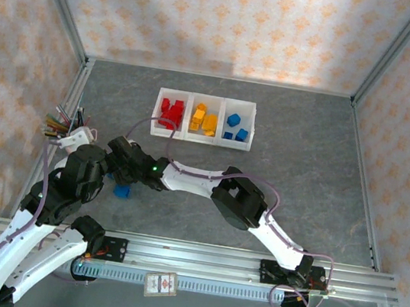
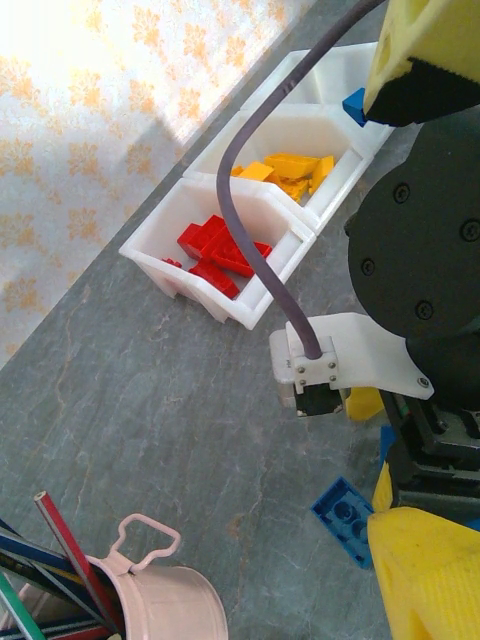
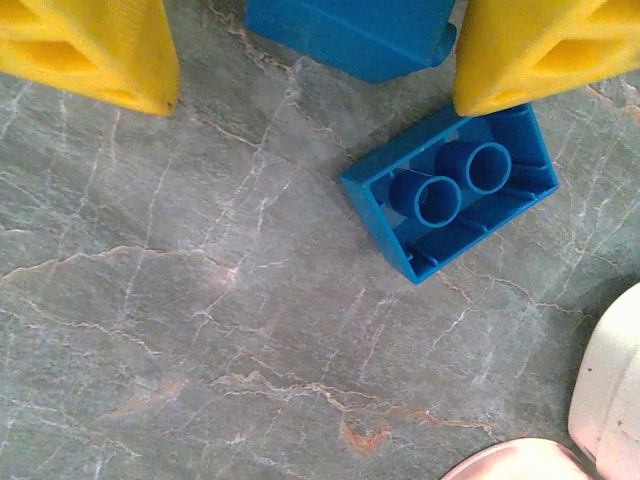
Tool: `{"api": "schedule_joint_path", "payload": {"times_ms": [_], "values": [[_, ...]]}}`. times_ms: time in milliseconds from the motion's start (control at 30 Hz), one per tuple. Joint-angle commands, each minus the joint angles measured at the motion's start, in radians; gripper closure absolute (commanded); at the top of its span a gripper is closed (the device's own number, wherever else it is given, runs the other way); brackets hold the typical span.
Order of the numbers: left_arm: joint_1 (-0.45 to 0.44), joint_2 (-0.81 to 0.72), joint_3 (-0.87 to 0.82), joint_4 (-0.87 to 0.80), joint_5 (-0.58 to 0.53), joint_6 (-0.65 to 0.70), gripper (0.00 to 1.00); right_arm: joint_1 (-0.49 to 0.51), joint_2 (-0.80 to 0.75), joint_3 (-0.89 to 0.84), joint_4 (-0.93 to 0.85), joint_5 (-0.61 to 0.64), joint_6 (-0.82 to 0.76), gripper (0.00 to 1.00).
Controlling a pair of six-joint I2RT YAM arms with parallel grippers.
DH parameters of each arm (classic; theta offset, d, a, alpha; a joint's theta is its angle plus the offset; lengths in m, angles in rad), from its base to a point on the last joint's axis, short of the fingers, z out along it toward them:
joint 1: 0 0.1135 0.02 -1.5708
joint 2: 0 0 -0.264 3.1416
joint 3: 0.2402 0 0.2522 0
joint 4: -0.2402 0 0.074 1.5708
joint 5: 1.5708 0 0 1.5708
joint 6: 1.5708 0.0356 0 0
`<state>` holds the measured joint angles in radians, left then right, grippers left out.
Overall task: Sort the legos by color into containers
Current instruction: Pick up the lego from the middle-left of the table.
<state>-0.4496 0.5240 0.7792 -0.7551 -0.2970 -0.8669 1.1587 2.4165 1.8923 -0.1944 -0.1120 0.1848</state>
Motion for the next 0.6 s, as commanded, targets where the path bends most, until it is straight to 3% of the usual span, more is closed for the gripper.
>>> {"api": "schedule_joint_path", "payload": {"times_ms": [0,567], "values": [[0.003,-0.001,0.014,-0.007,-0.019,-0.006,0.01,-0.002,-0.034,-0.036,-0.062,0.048,0.008,0.30],[0.003,0.018,0.012,0.022,0.006,-0.001,0.01,-0.004,-0.221,-0.206,-0.012,0.065,0.054,0.57]]}}
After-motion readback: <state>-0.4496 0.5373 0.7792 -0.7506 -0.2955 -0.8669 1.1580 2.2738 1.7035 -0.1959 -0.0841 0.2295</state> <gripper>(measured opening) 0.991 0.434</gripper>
